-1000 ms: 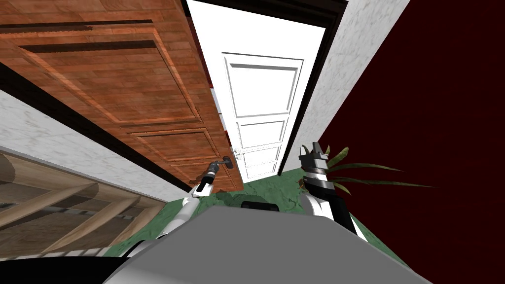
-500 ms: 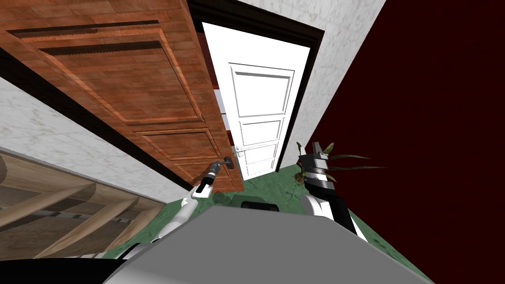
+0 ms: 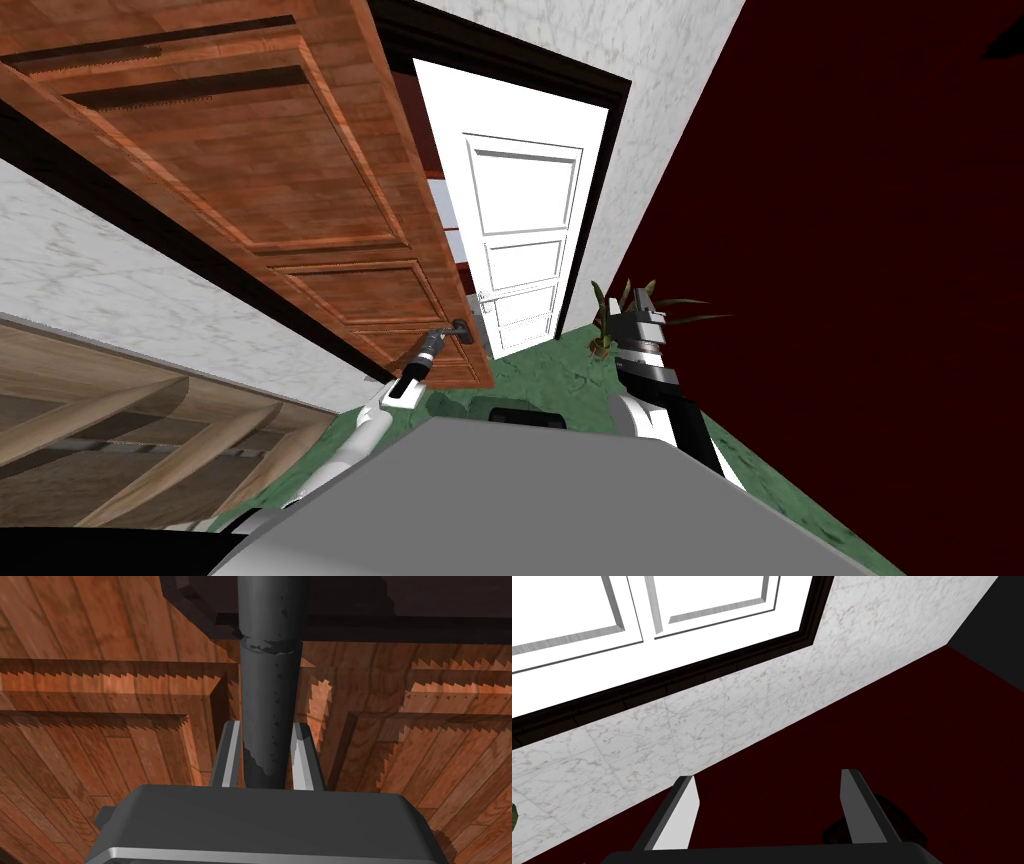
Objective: Pull the door open
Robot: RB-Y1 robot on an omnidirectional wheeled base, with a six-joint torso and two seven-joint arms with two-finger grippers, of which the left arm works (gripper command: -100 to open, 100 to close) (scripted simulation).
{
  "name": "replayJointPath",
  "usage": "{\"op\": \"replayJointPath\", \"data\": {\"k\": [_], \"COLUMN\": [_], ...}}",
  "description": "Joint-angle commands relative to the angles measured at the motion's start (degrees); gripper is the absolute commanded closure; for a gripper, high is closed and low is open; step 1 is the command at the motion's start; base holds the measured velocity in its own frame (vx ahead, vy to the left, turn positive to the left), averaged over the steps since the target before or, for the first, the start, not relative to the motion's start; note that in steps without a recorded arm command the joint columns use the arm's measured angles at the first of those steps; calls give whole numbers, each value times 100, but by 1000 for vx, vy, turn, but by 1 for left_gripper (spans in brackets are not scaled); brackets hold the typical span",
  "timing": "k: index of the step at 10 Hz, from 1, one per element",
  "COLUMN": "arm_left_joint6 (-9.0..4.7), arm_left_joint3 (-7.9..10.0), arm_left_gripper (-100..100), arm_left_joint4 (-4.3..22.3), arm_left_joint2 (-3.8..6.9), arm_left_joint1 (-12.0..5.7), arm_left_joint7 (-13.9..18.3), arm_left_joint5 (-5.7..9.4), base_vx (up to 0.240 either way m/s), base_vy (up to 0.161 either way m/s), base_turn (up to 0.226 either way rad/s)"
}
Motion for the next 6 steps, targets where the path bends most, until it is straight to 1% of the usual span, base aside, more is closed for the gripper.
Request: {"op": "replayJointPath", "data": {"k": [1, 2, 4, 5, 6], "arm_left_joint6": [-125, -189, -318, -245, -413], "arm_left_joint3": [-172, -230, -350, -237, -316], "arm_left_gripper": [100, 100, 100, 100, 100], "arm_left_joint4": [-98, -138, -220, -173, -183], "arm_left_joint2": [53, 105, 213, 203, 307], "arm_left_joint1": [114, 173, 295, 277, 401], "arm_left_joint7": [108, 165, 283, 220, 324], "arm_left_joint5": [-27, -32, -42, -24, -36], "base_vx": [-234, -226, -182, -89, -159], "base_vy": [75, 60, 62, 43, 74], "base_turn": [-113, -122, -77, -3, -143]}}
